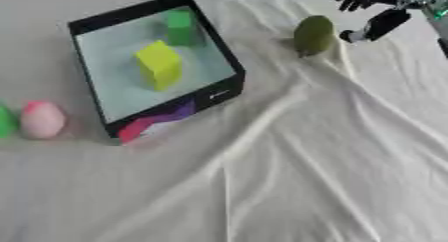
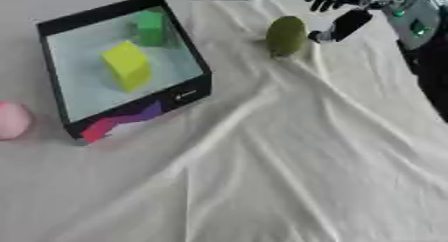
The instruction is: Pick up objects on the table and place them in the box.
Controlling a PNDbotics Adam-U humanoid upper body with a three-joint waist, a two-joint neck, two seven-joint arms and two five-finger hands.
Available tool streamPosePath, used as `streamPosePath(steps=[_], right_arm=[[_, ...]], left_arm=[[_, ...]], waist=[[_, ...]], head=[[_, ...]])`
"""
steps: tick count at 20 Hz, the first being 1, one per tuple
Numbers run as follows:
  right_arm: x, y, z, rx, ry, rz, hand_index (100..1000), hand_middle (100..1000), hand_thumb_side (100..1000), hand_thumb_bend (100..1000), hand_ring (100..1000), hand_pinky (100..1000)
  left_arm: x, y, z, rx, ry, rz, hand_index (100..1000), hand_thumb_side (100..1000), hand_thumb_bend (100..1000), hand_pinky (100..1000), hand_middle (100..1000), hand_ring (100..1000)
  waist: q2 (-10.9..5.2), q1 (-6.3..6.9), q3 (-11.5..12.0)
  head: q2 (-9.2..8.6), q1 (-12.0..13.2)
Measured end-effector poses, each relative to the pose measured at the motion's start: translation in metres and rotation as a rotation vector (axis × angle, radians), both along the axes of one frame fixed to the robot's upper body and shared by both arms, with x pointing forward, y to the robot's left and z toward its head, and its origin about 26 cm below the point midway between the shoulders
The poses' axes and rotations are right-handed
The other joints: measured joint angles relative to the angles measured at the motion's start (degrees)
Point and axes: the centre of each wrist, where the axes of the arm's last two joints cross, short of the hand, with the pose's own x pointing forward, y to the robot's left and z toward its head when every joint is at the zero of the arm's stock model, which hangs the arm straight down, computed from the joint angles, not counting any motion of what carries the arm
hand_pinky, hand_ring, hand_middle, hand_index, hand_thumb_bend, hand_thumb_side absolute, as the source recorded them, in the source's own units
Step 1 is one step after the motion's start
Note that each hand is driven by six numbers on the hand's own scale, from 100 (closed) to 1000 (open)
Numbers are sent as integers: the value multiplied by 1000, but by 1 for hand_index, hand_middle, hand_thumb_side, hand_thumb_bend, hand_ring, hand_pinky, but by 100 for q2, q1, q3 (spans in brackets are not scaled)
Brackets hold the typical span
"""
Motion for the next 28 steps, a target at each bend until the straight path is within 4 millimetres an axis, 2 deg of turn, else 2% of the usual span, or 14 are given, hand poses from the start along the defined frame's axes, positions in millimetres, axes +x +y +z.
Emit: streamPosePath(steps=[10, 17, 20, 24, 26, 28], right_arm=[[8, 1, -7, 0, 2, -24, 993, 858, 285, 314, 906, 939], [14, -2, -15, -46, -12, -72, 996, 860, 381, 428, 915, 940], [17, -2, -20, -78, -11, -86, 987, 847, 379, 422, 908, 935], [20, -2, -27, -76, -16, -107, 911, 743, 316, 305, 872, 906], [22, -1, -29, -50, -23, -108, 830, 650, 243, 196, 821, 877], [23, 1, -28, 1, -39, -98, 786, 607, 214, 123, 790, 855]], left_arm=[[2, -4, 1, -1, -3, -15, 763, 725, 100, 820, 784, 861], [3, -7, 3, 4, -9, -32, 763, 725, 100, 819, 783, 862], [3, -8, 3, 1, -12, -38, 763, 726, 100, 820, 783, 862], [4, -10, 3, 3, -12, -47, 762, 725, 100, 820, 782, 862], [4, -10, 3, 3, -13, -48, 762, 725, 100, 820, 782, 863], [4, -10, 3, 3, -13, -49, 762, 724, 100, 820, 782, 863]], waist=[[79, -4, 131], [120, -21, 227], [156, -23, 266], [173, -23, 287], [174, -23, 281], [174, -23, 263]], head=[[-116, 104], [-194, 81], [-215, 34], [-244, -1], [-244, -4], [-240, -5]])
